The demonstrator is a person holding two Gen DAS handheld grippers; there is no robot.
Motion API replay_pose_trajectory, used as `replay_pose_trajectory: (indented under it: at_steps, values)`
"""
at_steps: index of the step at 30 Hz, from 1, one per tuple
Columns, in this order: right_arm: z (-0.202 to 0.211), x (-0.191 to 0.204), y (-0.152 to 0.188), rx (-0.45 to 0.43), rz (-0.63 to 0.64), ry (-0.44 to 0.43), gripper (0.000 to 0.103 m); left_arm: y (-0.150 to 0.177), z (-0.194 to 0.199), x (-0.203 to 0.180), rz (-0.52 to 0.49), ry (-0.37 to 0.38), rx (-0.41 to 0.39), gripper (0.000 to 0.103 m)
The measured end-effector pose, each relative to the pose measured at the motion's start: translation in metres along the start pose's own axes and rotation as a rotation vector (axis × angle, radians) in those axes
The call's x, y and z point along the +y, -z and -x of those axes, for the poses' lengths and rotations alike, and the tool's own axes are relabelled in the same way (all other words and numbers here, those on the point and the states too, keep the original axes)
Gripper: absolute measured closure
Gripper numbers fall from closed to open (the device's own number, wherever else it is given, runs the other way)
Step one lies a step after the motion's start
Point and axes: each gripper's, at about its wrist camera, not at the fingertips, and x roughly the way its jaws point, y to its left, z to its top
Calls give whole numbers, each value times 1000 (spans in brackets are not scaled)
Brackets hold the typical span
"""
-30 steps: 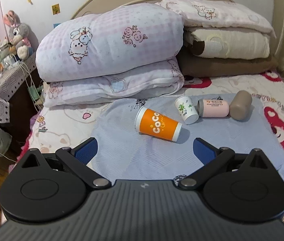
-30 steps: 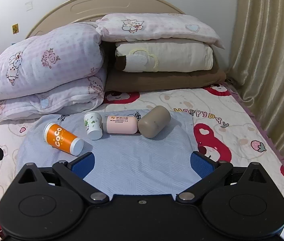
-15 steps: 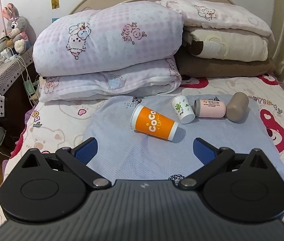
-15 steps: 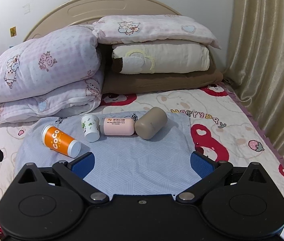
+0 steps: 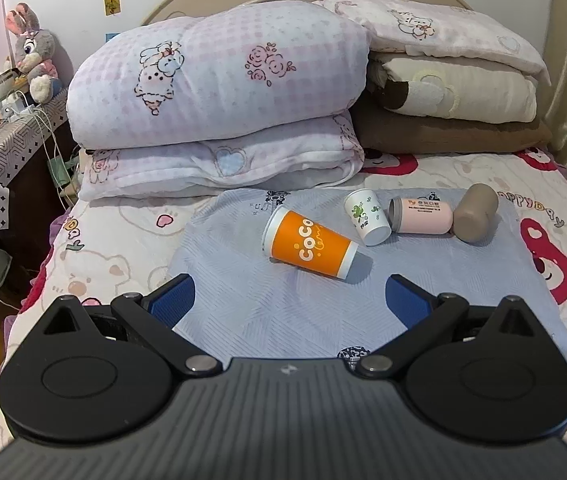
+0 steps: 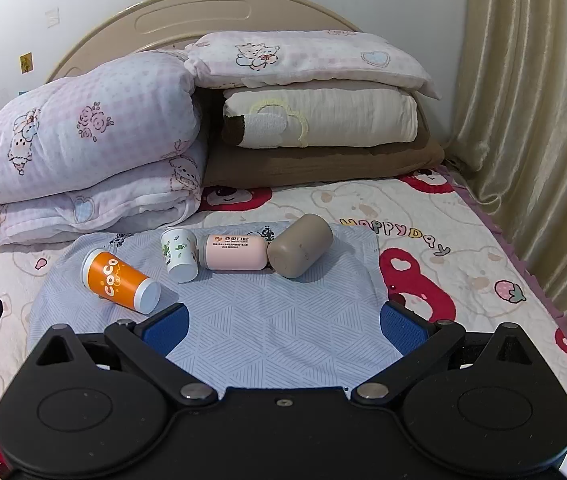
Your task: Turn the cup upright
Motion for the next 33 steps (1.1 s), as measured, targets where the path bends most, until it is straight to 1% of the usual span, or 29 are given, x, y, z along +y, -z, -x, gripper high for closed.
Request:
replay_pose_trajectory:
  at_steps: [17,25,33]
  values:
    - [1,1,3,-4,3,-1,0,1,3,0,-5,0,-4,0]
    - [5,8,5,-16,29,-21,0,3,-1,1,-7,6,11,0]
    - [0,13,4,-18,59,-46,0,1,-9,6,-2,23,22,0]
